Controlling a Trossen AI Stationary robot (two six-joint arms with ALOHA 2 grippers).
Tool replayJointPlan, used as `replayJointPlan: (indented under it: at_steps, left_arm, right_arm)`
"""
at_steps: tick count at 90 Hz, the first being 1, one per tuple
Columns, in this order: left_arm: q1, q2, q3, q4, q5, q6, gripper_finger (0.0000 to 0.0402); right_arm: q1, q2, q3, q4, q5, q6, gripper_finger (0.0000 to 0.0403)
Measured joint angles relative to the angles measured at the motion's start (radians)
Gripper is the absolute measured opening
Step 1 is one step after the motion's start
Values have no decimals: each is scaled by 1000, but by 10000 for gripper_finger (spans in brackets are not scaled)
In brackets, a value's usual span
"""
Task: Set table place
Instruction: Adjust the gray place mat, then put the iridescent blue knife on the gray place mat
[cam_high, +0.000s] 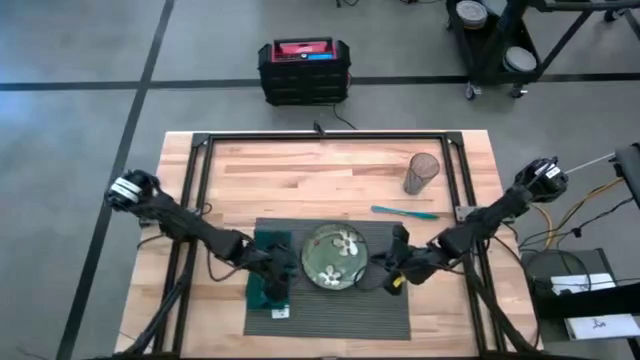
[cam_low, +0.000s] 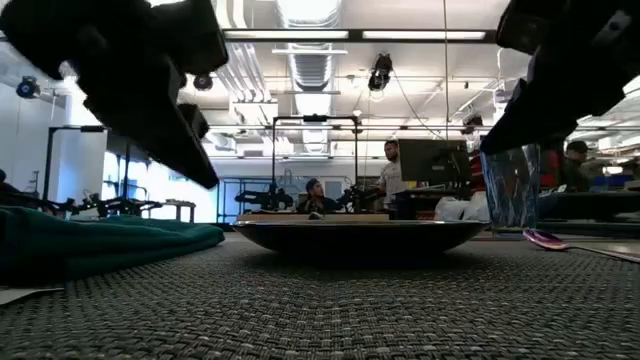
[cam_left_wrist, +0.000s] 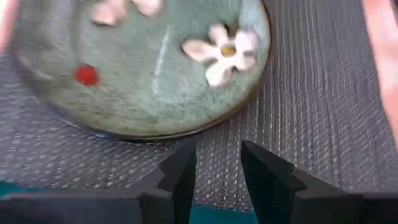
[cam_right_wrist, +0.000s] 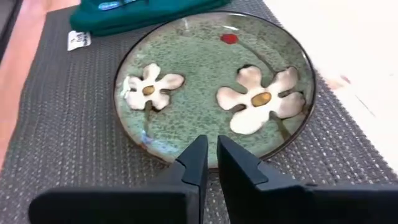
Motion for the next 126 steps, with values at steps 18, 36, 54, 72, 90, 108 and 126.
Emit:
replayJointPlan:
  at_steps: [18, 36, 54, 72, 90, 108, 126]
  left_arm:
    - [2, 120, 73, -34, 12, 13, 114]
    - [6, 199, 98, -77, 6, 4, 114]
    - [4, 178, 94, -173, 4, -33, 114]
    - [4, 112, 68, -226, 4, -49, 114]
    - [3, 73, 50, -217, 7, -70, 114]
    - [-2, 66, 50, -151, 9, -69, 114]
    - [-2, 66, 50, -143, 8, -63, 114]
  right_arm:
    - [2, 0, 0, -1, -1, 8, 20]
    - [2, 0, 0, -1, -1, 8, 19]
    - [2, -3, 0, -1, -10, 27, 19]
    - [-9, -48, 38, -114, -39, 35, 38]
    - [-40, -135, 206, -595, -39, 164, 106]
    - [-65, -161, 375, -1229, -38, 643, 161]
    - [-83, -160, 320, -1379, -55, 869, 175]
